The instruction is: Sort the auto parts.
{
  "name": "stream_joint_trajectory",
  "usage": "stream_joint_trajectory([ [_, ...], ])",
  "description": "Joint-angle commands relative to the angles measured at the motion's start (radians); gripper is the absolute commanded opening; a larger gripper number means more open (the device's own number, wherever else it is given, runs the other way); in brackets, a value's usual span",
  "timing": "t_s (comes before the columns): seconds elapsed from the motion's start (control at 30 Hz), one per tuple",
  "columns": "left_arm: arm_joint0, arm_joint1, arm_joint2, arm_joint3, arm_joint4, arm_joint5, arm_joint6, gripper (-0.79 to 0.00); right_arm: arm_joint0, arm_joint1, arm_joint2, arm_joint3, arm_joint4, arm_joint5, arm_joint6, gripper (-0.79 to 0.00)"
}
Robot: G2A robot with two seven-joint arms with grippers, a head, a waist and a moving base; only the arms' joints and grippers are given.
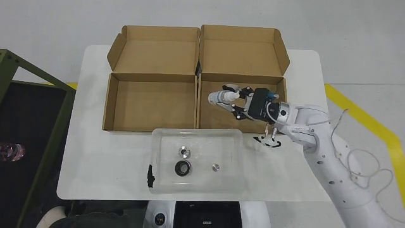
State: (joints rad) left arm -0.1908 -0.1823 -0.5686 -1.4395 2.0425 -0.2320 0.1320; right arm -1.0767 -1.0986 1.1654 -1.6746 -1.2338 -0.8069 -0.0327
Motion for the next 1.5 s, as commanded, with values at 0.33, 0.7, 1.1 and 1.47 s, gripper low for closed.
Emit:
stream_joint_trajectory([
  [0.33,0.000,0.000,0.000,0.000,0.000,0.000,0.000,0.000,0.132,-0.033,-0.106,0.195,0.054,0.063,0.095,-0.785],
  [0.7,0.000,0.000,0.000,0.000,0.000,0.000,0.000,0.000,0.207,-0.060,-0.175,0.318,0.063,0.095,0.126,-0.785],
  [1.1,0.000,0.000,0.000,0.000,0.000,0.000,0.000,0.000,0.268,-0.088,-0.230,0.404,0.071,0.145,0.183,-0.628],
  [1.47,0.000,0.000,0.000,0.000,0.000,0.000,0.000,0.000,0.285,-0.100,-0.246,0.421,0.065,0.159,0.209,-0.419],
])
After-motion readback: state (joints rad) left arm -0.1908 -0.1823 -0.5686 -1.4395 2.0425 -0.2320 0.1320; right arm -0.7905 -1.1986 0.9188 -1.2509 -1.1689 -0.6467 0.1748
